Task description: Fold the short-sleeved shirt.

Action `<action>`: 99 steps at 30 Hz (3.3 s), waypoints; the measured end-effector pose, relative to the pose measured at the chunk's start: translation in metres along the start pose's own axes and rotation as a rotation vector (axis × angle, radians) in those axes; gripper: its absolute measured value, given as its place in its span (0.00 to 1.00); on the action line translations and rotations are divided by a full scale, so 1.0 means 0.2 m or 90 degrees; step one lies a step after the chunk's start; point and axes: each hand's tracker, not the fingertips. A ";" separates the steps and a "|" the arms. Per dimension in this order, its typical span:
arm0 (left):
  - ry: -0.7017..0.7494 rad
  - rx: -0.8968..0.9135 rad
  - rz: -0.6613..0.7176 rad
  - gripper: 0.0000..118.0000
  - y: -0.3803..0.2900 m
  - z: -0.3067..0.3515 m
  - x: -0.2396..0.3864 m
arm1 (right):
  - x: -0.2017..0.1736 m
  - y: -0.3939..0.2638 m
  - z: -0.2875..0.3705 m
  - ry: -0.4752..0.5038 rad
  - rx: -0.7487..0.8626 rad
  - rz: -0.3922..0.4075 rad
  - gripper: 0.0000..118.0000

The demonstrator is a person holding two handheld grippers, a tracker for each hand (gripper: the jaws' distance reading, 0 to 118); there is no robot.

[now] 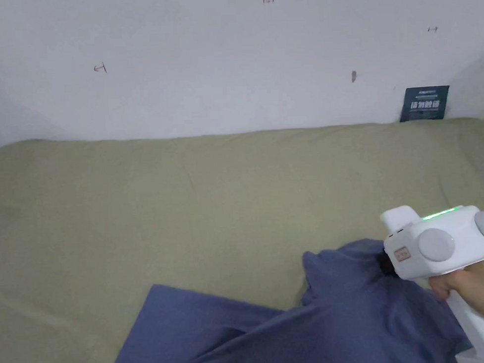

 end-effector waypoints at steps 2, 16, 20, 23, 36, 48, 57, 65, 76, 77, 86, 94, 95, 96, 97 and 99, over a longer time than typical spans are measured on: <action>-0.006 0.039 -0.001 0.02 0.06 0.11 0.03 | 0.05 0.04 0.20 0.004 0.043 -0.007 0.01; -0.019 0.329 -0.036 0.02 0.74 1.04 0.36 | 0.29 0.18 1.66 -0.109 0.374 -0.032 0.01; 0.013 0.372 -0.070 0.02 0.95 1.22 0.47 | 0.35 0.25 1.92 -0.132 0.428 -0.048 0.01; 0.015 0.386 -0.065 0.01 1.07 1.34 0.51 | 0.38 0.33 2.02 -0.149 0.455 -0.053 0.01; 0.083 0.387 -0.036 0.01 1.51 1.25 0.62 | 0.46 0.88 1.84 -0.181 0.456 -0.065 0.01; 0.118 0.409 -0.024 0.01 1.94 0.99 0.73 | 0.56 1.39 1.61 -0.193 0.482 -0.056 0.01; 0.133 0.415 -0.029 0.01 2.09 0.71 0.76 | 0.60 1.46 1.51 -0.214 0.478 -0.043 0.01; 0.141 0.354 -0.084 0.01 1.89 0.23 0.71 | 0.58 1.30 0.98 -0.193 0.392 -0.083 0.01; 0.074 0.211 -0.106 0.02 1.19 -0.18 0.44 | 0.31 0.23 0.53 -0.057 0.232 -0.125 0.01; 0.077 0.208 -0.108 0.01 1.10 -0.17 0.42 | 0.28 0.11 0.52 -0.058 0.229 -0.131 0.01; 0.026 0.143 -0.069 0.02 0.31 -0.01 0.19 | 0.10 -0.81 0.76 -0.027 0.169 -0.167 0.01; 0.038 0.120 -0.083 0.02 -0.17 0.19 0.10 | -0.02 -1.32 0.95 -0.017 0.132 -0.223 0.01; 0.039 0.118 -0.081 0.02 -0.20 0.21 0.09 | -0.02 -1.36 0.96 -0.014 0.130 -0.225 0.01; 0.043 0.120 -0.084 0.02 -0.24 0.25 0.08 | -0.01 -1.39 0.98 -0.010 0.130 -0.221 0.01; 0.047 0.119 -0.088 0.02 -0.27 0.27 0.07 | -0.01 -1.41 0.99 -0.012 0.128 -0.218 0.01; 0.045 0.115 -0.087 0.02 -0.32 0.29 0.03 | -0.02 -1.45 0.99 -0.010 0.122 -0.210 0.01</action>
